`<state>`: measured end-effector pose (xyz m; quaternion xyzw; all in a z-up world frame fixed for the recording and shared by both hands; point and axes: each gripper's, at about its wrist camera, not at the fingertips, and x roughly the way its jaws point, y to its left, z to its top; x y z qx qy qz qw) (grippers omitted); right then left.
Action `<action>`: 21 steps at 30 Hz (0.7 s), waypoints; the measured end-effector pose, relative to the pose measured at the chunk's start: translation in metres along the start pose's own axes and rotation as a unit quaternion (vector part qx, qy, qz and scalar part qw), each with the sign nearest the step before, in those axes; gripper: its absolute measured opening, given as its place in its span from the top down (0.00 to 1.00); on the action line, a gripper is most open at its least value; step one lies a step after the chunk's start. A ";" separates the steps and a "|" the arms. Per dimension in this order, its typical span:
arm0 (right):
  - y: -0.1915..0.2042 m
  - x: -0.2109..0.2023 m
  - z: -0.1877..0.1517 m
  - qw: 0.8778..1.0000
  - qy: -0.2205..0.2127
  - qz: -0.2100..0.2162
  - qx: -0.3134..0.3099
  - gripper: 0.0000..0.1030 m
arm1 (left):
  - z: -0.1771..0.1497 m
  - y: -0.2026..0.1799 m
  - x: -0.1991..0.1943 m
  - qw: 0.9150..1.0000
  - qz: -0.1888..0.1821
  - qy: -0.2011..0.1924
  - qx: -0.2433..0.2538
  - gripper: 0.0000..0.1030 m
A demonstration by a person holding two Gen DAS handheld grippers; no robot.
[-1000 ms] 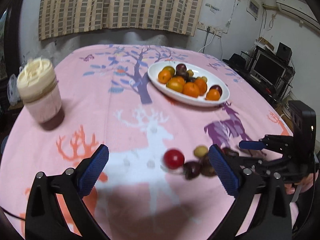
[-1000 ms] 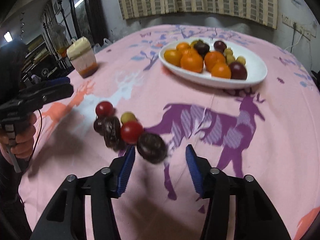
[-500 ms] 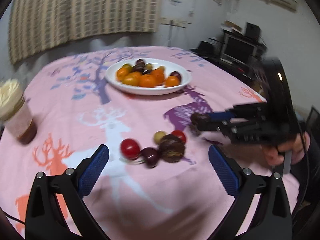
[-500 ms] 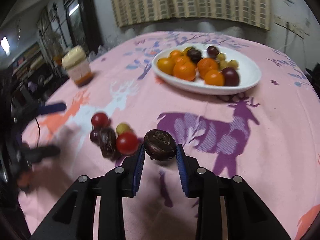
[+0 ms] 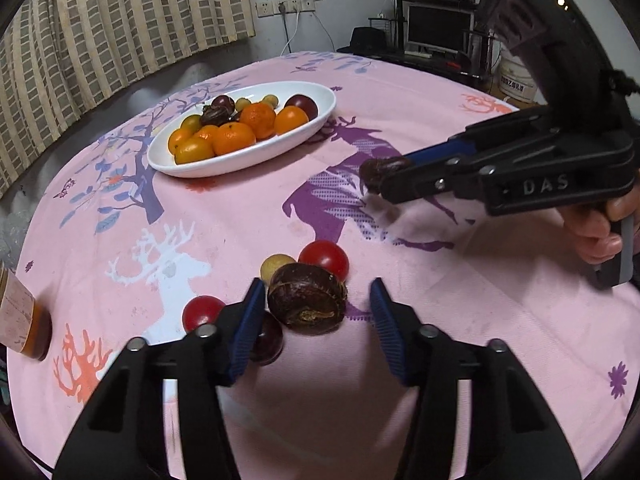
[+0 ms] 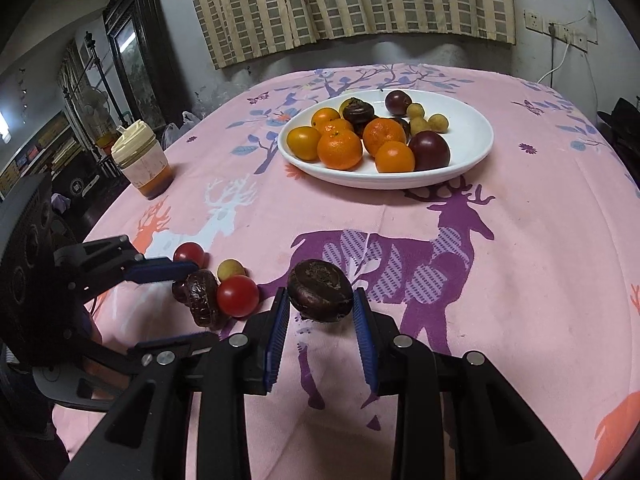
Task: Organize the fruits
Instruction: 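Grasp a brown fruit with the right tool while the left tool grasps a dark date, then carry both held fruits over the white plate and open both tools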
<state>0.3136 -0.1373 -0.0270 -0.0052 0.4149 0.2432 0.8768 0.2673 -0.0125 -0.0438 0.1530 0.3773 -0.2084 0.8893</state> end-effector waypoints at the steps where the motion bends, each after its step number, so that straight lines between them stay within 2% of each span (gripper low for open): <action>1: 0.000 0.000 0.000 1.000 0.000 0.000 0.002 0.68 | 0.000 0.000 0.000 1.000 0.001 -0.001 -0.001 0.56; 3: -0.001 -0.001 0.000 1.000 0.000 0.001 0.003 0.68 | 0.000 0.003 0.000 1.000 0.000 -0.002 -0.007 0.60; 11: -0.002 -0.001 0.000 1.000 -0.001 0.002 0.003 0.68 | -0.005 0.009 -0.011 1.000 -0.005 -0.009 -0.026 0.61; 14: -0.002 -0.006 -0.001 1.000 -0.009 0.008 0.008 0.68 | -0.001 0.016 -0.022 0.999 -0.022 -0.021 -0.044 0.61; 17: -0.003 -0.017 0.002 0.999 -0.029 0.019 0.014 0.68 | 0.015 0.028 -0.037 0.997 -0.040 -0.039 -0.056 0.61; 21: -0.011 -0.034 0.029 0.995 -0.092 0.003 0.027 0.68 | 0.062 0.054 -0.042 0.993 -0.038 -0.074 -0.078 0.61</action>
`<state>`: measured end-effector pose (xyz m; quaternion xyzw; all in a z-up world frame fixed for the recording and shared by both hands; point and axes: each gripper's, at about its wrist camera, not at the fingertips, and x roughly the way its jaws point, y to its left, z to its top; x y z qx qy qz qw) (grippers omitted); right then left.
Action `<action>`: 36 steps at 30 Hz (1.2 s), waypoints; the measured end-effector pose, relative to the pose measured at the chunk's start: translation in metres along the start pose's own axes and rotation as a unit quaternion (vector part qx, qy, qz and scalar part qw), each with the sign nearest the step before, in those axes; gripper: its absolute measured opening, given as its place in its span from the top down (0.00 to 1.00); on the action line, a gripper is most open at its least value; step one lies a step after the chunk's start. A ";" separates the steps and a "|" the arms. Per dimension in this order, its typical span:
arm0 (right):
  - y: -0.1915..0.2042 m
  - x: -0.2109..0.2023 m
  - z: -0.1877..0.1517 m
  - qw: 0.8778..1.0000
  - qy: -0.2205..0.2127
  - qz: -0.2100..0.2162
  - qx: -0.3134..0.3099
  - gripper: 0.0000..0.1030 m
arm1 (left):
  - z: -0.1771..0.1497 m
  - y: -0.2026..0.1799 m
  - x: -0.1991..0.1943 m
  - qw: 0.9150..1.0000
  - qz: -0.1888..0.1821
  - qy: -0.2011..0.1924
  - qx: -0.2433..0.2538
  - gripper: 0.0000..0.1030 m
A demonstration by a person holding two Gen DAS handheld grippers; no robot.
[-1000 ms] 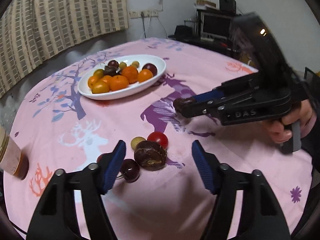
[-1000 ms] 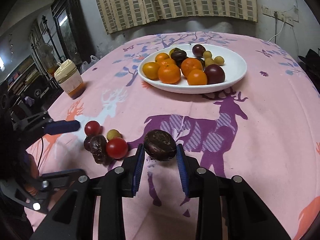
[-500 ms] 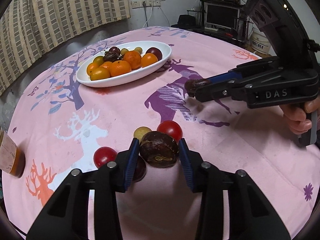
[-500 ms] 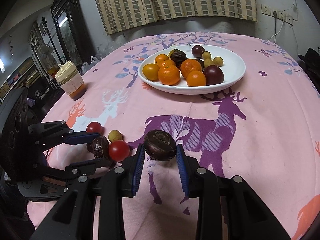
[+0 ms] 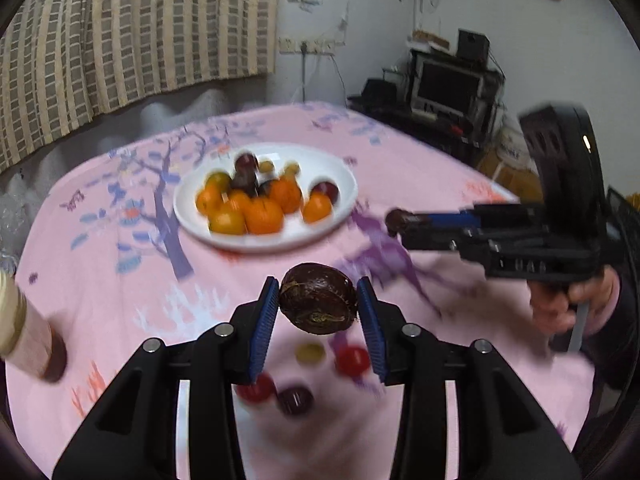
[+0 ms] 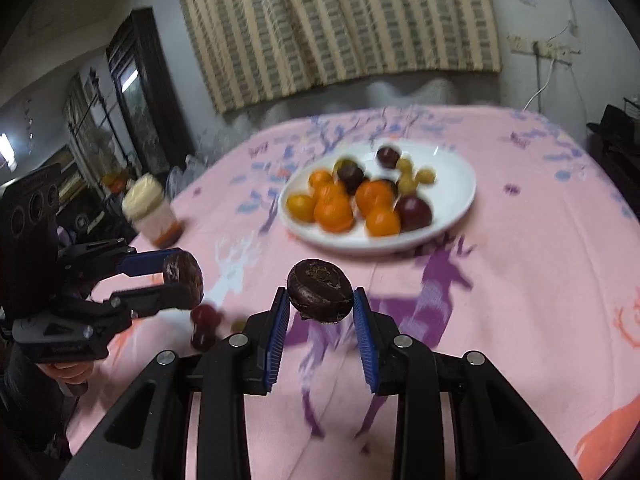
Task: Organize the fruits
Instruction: 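Carry both held fruits over the white plate and open both tools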
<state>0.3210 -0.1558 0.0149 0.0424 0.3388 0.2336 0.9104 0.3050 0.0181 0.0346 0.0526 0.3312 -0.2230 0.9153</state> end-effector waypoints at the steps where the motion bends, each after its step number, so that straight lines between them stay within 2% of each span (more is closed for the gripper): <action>1: -0.004 0.001 0.008 1.000 -0.011 -0.008 0.006 0.68 | 0.016 0.007 0.008 1.000 0.000 -0.006 -0.012 0.62; 5: -0.023 0.026 0.044 0.997 -0.044 -0.051 0.021 0.68 | 0.066 0.026 0.057 0.999 0.028 -0.019 -0.031 0.62; 10: -0.051 0.077 0.066 0.997 -0.031 -0.065 0.031 0.67 | 0.098 0.046 0.125 0.996 0.052 0.011 -0.069 0.60; 11: -0.054 0.083 0.066 0.997 -0.027 -0.066 0.026 0.65 | 0.099 0.049 0.131 0.995 0.061 0.011 -0.077 0.51; 12: -0.054 0.085 0.064 0.997 -0.022 -0.069 0.023 0.59 | 0.101 0.050 0.130 0.994 0.069 0.007 -0.085 0.30; 13: -0.054 0.083 0.062 0.997 -0.020 -0.068 0.024 0.45 | 0.100 0.051 0.124 0.993 0.073 -0.002 -0.090 0.13; 15: -0.051 0.071 0.057 0.998 -0.024 -0.056 0.029 0.43 | 0.097 0.049 0.097 0.992 0.079 -0.037 -0.089 0.09; 19: -0.021 0.048 0.039 1.000 0.009 -0.017 0.010 0.43 | 0.078 0.045 0.050 0.990 0.114 -0.039 -0.074 0.08; 21: 0.000 0.040 0.024 0.999 0.032 0.004 -0.011 0.43 | 0.056 0.044 0.021 0.987 0.130 -0.046 -0.082 0.06; 23: 0.026 0.036 0.004 0.997 0.059 0.018 -0.042 0.44 | 0.031 0.045 -0.003 0.986 0.130 -0.044 -0.099 0.06; 25: 0.045 0.041 -0.011 0.993 0.094 0.029 -0.067 0.50 | 0.004 0.047 -0.021 0.984 0.127 -0.040 -0.120 0.06; 26: 0.055 0.045 -0.017 0.990 0.111 0.027 -0.082 0.54 | -0.006 0.048 -0.027 0.983 0.128 -0.037 -0.128 0.06; 29: 0.078 0.055 -0.035 0.984 0.134 0.018 -0.119 0.55 | -0.039 0.050 -0.042 0.979 0.131 -0.033 -0.155 0.06; 33: 0.084 0.068 -0.047 0.981 0.158 0.012 -0.117 0.56 | -0.069 0.053 -0.050 0.974 0.143 -0.035 -0.171 0.06; 36: 0.084 0.074 -0.051 0.979 0.163 -0.004 -0.125 0.69 | -0.076 0.053 -0.048 0.973 0.154 -0.032 -0.167 0.06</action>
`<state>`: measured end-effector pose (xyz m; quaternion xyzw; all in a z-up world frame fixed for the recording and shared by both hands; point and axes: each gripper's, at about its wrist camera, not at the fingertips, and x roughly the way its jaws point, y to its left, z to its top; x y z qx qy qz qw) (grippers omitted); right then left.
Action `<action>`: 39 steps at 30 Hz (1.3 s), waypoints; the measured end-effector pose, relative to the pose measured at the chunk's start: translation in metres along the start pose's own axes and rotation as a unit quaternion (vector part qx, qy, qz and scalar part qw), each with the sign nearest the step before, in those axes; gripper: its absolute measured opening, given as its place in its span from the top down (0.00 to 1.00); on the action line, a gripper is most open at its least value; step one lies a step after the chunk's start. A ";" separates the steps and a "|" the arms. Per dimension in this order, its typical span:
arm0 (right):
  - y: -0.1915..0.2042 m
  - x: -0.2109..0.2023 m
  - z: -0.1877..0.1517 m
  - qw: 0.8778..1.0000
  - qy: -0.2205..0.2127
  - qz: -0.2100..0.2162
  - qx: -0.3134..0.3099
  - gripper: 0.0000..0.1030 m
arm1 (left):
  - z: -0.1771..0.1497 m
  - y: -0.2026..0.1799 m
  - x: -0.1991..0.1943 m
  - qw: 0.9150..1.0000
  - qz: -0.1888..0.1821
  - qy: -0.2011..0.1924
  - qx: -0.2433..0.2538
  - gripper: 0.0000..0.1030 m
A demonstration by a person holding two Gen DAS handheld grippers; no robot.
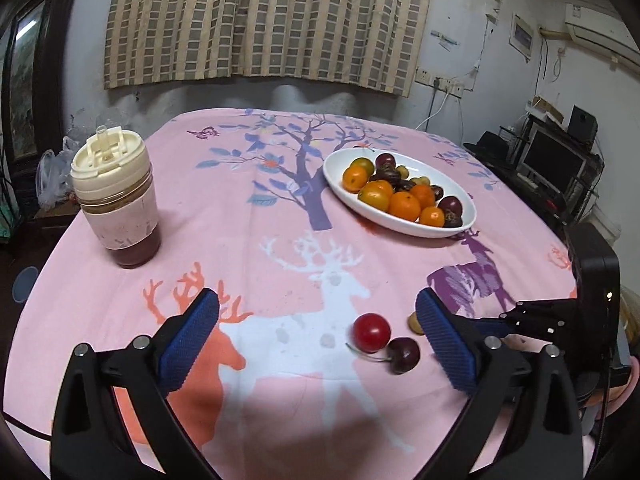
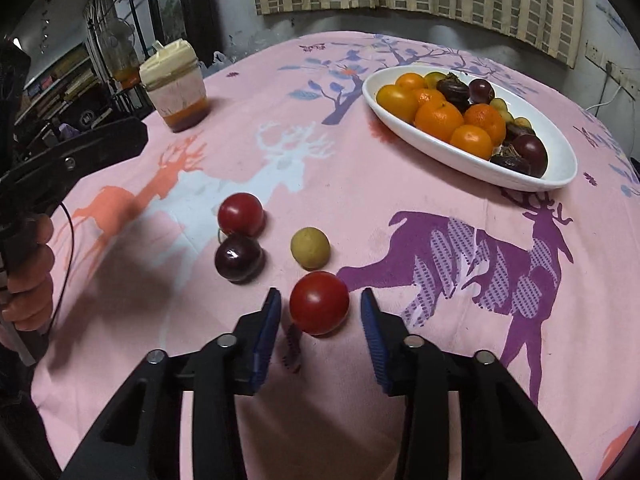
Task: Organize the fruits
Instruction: 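Carry both held fruits over the white plate and open both tools, then grasp a red tomato with the right tool while the left tool grasps a dark cherry, then carry the tomato and cherry over the white plate and open both tools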
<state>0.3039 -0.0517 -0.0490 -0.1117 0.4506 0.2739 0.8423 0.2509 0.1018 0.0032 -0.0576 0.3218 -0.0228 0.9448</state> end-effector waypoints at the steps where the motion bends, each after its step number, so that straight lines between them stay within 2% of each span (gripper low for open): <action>1: 0.000 0.001 -0.001 1.000 -0.003 -0.004 -0.002 0.72 | -0.002 -0.001 0.001 1.000 0.001 0.003 0.004 0.06; 3: -0.005 -0.003 -0.002 1.000 -0.010 0.001 0.012 0.73 | -0.007 -0.003 0.001 1.000 -0.008 0.010 0.012 0.06; 5: -0.016 -0.009 -0.001 0.999 -0.024 0.016 0.043 0.73 | -0.013 -0.012 0.001 0.999 -0.038 0.020 0.031 0.12; 6: -0.022 -0.013 0.000 0.998 -0.030 0.024 0.058 0.73 | -0.015 -0.017 0.002 0.998 -0.050 0.026 0.042 0.21; 9: -0.033 -0.023 -0.001 0.995 -0.043 0.030 0.080 0.72 | -0.024 -0.036 0.011 0.992 -0.087 0.060 0.075 0.36; 10: -0.035 -0.024 -0.002 0.995 -0.043 0.029 0.082 0.72 | -0.026 -0.040 0.015 0.991 -0.088 0.067 0.079 0.42; 11: -0.035 -0.024 -0.002 0.995 -0.043 0.031 0.082 0.72 | -0.028 -0.044 0.019 0.989 -0.088 0.079 0.084 0.43; 13: -0.036 -0.024 -0.001 0.995 -0.041 0.036 0.085 0.72 | -0.031 -0.049 0.025 0.988 -0.086 0.093 0.089 0.53; 20: -0.035 -0.030 -0.001 0.994 -0.043 0.049 0.090 0.71 | -0.035 -0.060 0.040 0.985 -0.090 0.117 0.087 0.55; 24: -0.035 -0.033 -0.001 0.994 -0.047 0.050 0.089 0.71 | -0.036 -0.065 0.048 0.985 -0.077 0.124 0.090 0.57; 28: -0.035 -0.036 -0.001 0.993 -0.053 0.050 0.089 0.71 | -0.036 -0.067 0.053 0.986 -0.059 0.124 0.094 0.69; 32: -0.035 -0.037 -0.001 0.993 -0.055 0.047 0.088 0.71 | -0.036 -0.066 0.053 0.986 -0.047 0.125 0.096 0.75; 36: -0.037 -0.041 -0.001 0.993 -0.064 0.040 0.089 0.72 | -0.029 -0.063 0.040 0.988 -0.060 0.114 0.087 0.75; 39: -0.043 -0.052 0.001 0.991 -0.089 0.039 0.096 0.72 | -0.008 -0.065 0.029 0.987 -0.087 0.103 0.087 0.75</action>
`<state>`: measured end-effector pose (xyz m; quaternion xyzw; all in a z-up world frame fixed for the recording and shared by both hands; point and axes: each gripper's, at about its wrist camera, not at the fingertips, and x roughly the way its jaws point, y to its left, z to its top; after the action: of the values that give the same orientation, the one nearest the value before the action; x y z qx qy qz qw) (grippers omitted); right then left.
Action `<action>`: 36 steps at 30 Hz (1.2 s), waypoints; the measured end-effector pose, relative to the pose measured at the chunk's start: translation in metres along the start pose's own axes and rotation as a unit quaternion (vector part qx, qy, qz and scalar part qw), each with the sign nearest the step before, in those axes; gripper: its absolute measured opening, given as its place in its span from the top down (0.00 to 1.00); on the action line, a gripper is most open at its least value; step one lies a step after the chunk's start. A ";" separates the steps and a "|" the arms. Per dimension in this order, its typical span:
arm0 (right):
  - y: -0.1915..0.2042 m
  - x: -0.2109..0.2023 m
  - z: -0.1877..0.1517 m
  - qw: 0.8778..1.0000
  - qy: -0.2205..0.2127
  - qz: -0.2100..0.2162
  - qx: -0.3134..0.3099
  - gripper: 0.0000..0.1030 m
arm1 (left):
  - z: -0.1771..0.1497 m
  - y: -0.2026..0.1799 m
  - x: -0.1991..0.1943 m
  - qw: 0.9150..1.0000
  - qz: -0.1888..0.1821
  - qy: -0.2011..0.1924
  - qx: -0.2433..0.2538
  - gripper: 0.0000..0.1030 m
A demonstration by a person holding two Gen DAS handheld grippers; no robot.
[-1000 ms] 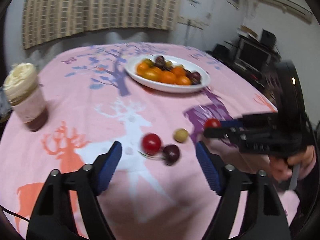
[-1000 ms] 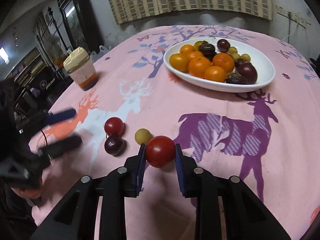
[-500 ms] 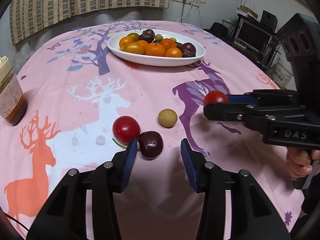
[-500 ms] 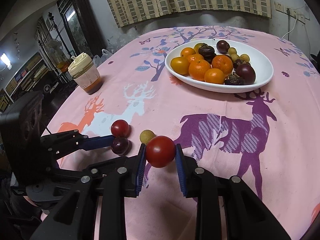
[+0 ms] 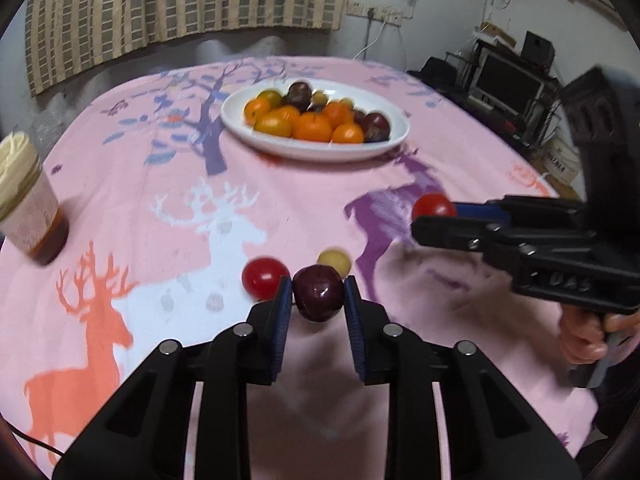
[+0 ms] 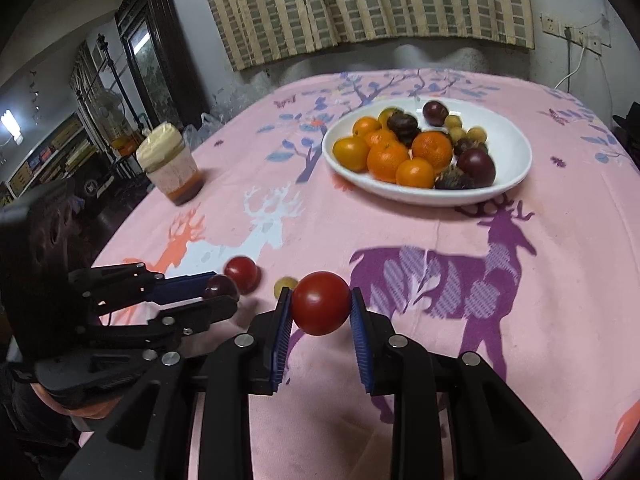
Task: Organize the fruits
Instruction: 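Carry the tomato and cherry over the white plate and open both tools, then grasp a small yellow fruit with the right tool while the left tool grasps a red cherry tomato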
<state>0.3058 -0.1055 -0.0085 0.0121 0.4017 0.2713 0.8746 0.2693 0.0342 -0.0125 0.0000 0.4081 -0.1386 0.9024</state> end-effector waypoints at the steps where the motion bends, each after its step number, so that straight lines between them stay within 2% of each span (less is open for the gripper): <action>1: -0.004 -0.005 0.006 1.000 -0.014 0.000 0.006 0.72 | 0.011 0.000 -0.004 1.000 -0.009 -0.006 0.005 0.75; 5: -0.027 -0.021 0.035 0.997 -0.068 -0.028 0.030 0.72 | 0.082 -0.001 0.000 0.998 -0.030 -0.038 0.028 0.75; 9: -0.058 -0.015 0.070 0.992 -0.098 -0.066 0.048 0.72 | 0.144 0.004 0.041 0.998 -0.029 -0.042 0.026 0.75; 13: -0.094 0.016 0.099 0.988 -0.100 -0.091 0.069 0.72 | 0.185 0.012 0.097 1.000 -0.008 -0.023 0.010 0.75; 16: -0.109 0.041 0.108 0.989 -0.091 -0.094 0.064 0.71 | 0.198 0.017 0.124 1.000 -0.003 -0.017 0.005 0.74; 17: -0.109 0.048 0.110 0.990 -0.086 -0.094 0.057 0.69 | 0.200 0.019 0.130 1.000 -0.003 -0.015 -0.002 0.67; 18: -0.109 0.053 0.112 0.991 -0.083 -0.094 0.050 0.62 | 0.201 0.022 0.133 1.000 0.002 -0.013 -0.011 0.34; 19: -0.107 0.054 0.111 0.991 -0.085 -0.095 0.046 0.42 | 0.202 0.026 0.134 1.000 0.016 -0.013 -0.023 0.07; 20: -0.105 0.050 0.110 0.990 -0.090 -0.101 0.049 0.37 | 0.199 0.030 0.126 0.999 0.026 -0.029 -0.037 0.07; 21: -0.101 0.044 0.107 0.989 -0.097 -0.102 0.053 0.37 | 0.196 0.032 0.117 0.998 0.023 -0.041 -0.040 0.07; 24: -0.079 0.026 0.095 0.992 -0.089 -0.077 0.039 0.37 | 0.181 0.039 0.085 0.998 0.031 -0.045 -0.027 0.05; 27: -0.040 0.014 0.072 0.996 -0.062 -0.056 -0.005 0.31 | 0.146 0.050 0.051 0.997 0.056 -0.044 -0.037 0.05; 29: -0.010 0.017 0.051 0.998 -0.024 -0.036 -0.046 0.31 | 0.121 0.059 0.033 0.996 0.070 -0.034 -0.052 0.05; 32: 0.026 0.026 0.026 0.994 0.000 -0.047 -0.099 0.31 | 0.076 0.072 0.010 0.992 0.082 -0.033 -0.088 0.05; 36: 0.047 0.044 0.014 0.993 0.030 -0.037 -0.109 0.32 | 0.034 0.085 -0.006 0.989 0.087 -0.037 -0.115 0.05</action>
<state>0.3168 -0.0413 -0.0185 -0.1068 0.3958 0.2813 0.8677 0.3116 0.1133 0.0049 -0.0729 0.3860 -0.0115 0.9195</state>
